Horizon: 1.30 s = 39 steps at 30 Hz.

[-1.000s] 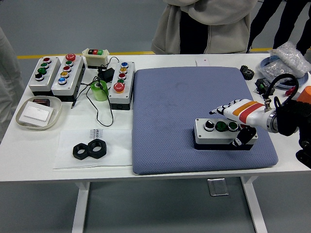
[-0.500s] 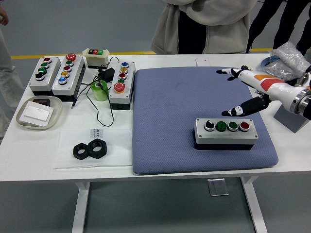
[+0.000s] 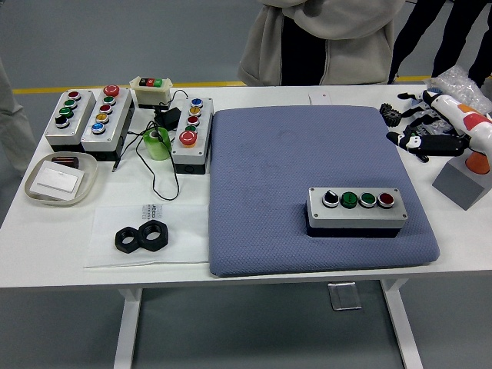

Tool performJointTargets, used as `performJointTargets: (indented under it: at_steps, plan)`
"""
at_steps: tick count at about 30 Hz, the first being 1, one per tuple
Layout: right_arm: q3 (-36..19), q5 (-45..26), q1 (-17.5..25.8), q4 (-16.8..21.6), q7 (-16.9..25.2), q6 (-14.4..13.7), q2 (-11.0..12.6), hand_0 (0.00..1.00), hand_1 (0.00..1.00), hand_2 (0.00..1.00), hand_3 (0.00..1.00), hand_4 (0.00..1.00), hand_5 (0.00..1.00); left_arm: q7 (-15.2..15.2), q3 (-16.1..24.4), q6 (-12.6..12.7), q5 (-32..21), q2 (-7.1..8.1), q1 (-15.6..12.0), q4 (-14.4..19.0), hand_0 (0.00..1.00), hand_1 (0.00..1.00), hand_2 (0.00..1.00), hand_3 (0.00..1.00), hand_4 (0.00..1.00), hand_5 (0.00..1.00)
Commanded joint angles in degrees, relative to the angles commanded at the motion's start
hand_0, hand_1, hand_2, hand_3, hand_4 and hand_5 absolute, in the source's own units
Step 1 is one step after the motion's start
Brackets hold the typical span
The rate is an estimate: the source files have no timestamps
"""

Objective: Pick up the button,place it on the desk,press the button,press the button

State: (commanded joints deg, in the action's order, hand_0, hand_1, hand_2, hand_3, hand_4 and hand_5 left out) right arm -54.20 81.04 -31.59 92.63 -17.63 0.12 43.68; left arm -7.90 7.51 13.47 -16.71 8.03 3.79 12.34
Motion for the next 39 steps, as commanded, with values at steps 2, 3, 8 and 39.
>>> performJointTargets:
  at_steps: [2, 3, 8, 39]
  plan:
    - [-0.1, 0.5, 0.5, 0.4, -0.5, 1.1, 0.1, 0.383, 0.294, 0.374, 0.771, 0.761, 0.588, 0.0, 0.0, 0.0, 0.1, -0.02, -0.1, 0.0, 0.71, 0.832, 0.891, 0.827, 0.641, 0.998]
    - [-0.1, 0.6, 0.6, 0.6, -0.6, 1.4, 0.2, 0.383, 0.294, 0.374, 0.771, 0.761, 0.588, 0.0, 0.1, 0.0, 0.1, -0.02, -0.1, 0.0, 0.71, 0.832, 0.891, 0.827, 0.641, 0.998]
    - [-1.1, 1.9, 1.5, 2.1, -1.3, 5.6, 0.8, 0.322, 0.231, 0.325, 0.775, 0.757, 0.615, -0.1, -0.2, -0.1, -0.2, -0.01, 0.0, 0.0, 0.711, 0.832, 0.891, 0.827, 0.641, 0.998]
    - [-1.7, 8.0, 7.4, 5.7, -3.5, 17.3, 1.0, 0.25, 0.167, 0.273, 0.765, 0.737, 0.683, -0.3, -0.9, -0.2, -1.2, 0.06, 0.8, 0.0, 0.708, 0.831, 0.891, 0.827, 0.642, 0.998]
